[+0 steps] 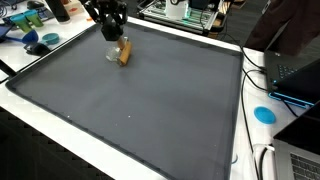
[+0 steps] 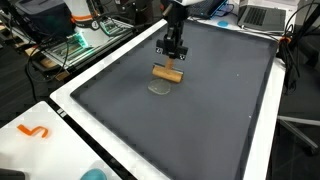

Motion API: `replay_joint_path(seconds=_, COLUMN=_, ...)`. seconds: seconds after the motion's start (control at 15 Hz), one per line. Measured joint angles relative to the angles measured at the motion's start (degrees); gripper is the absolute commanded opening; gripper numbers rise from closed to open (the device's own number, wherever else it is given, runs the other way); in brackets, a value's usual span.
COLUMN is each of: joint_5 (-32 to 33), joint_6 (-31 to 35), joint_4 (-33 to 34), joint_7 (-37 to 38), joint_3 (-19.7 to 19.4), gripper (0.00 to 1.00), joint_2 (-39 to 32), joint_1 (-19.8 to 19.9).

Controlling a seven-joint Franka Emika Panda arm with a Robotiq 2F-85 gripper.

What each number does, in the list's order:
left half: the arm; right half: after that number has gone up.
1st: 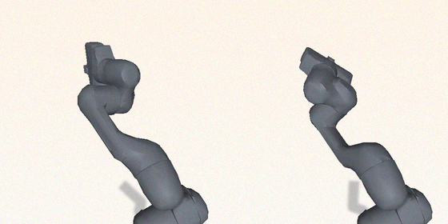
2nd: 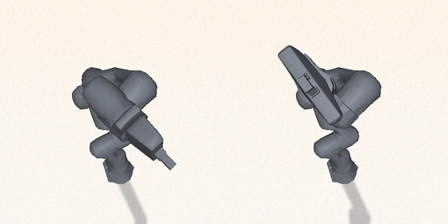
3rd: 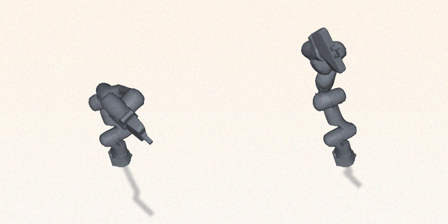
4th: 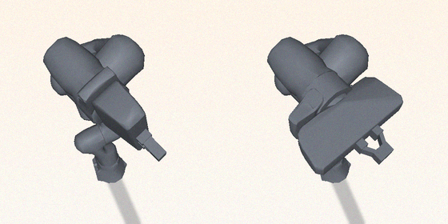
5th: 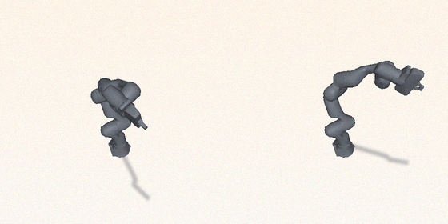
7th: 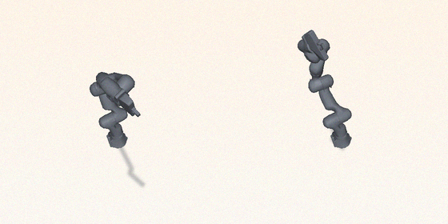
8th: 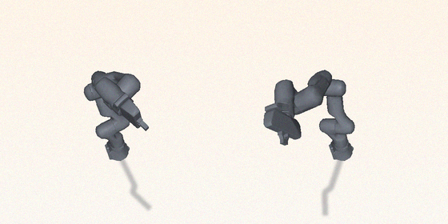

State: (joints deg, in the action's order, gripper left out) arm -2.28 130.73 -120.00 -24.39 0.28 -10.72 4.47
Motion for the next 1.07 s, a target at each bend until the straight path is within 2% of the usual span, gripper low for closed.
replay_joint_path(seconds=0.73, joint_5=0.5, joint_6=1.4, joint_4=-1.0, joint_7=1.1, joint_3=1.6, gripper=0.24, joint_2=1.0, joint_1=-2.4)
replay_joint_path(seconds=1.07, joint_5=4.4, joint_6=3.4, joint_4=-2.1, joint_7=4.4, joint_3=1.7, gripper=0.24, joint_2=3.6, joint_1=-4.0)
